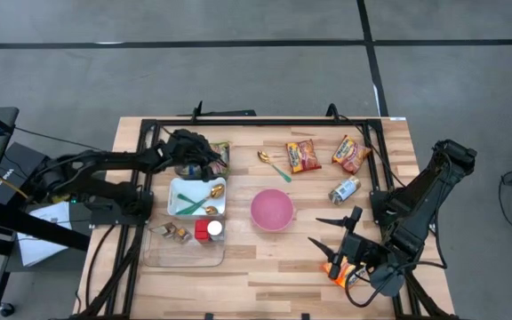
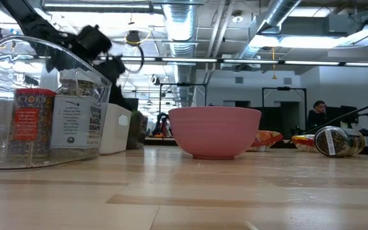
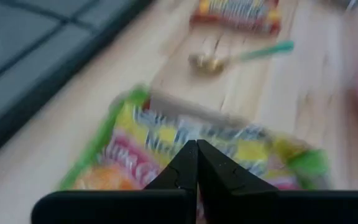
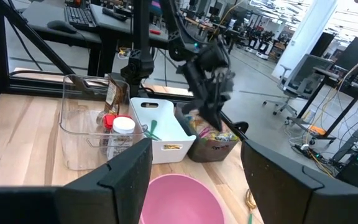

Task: Pick & Place Food Item
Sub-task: Put the green noodle pack into the black transparent bin, then put the orange noodle pack into the black transparent bin

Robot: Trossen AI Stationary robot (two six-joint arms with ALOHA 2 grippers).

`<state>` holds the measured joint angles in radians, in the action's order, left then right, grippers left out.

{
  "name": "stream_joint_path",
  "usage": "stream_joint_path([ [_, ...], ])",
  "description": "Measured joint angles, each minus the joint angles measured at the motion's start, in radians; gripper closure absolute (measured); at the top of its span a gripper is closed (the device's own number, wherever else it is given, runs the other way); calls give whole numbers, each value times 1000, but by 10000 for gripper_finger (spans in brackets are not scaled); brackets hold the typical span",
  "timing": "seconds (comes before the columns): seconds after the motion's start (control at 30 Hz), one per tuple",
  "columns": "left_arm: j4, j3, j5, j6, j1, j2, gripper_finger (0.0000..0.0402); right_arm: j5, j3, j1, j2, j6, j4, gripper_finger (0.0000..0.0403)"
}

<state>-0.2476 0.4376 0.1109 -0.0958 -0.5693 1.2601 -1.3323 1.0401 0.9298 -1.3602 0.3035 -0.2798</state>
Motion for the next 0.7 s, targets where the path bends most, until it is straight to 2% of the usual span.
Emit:
stream_joint_path([
  [0.23,-59,2,9,48,68,-231,395,0,0,0,0,0,0,163],
  [0.47,-185,2,307,78,274,-406,370,21,0,28,27,9,-1,163],
  [0.57,-219,3,334,74,408,-438,354,149,0,44,66,99,-44,163],
  [0.7,-299,3,311,-15,615,-427,324,459,1,34,108,391,-242,163],
])
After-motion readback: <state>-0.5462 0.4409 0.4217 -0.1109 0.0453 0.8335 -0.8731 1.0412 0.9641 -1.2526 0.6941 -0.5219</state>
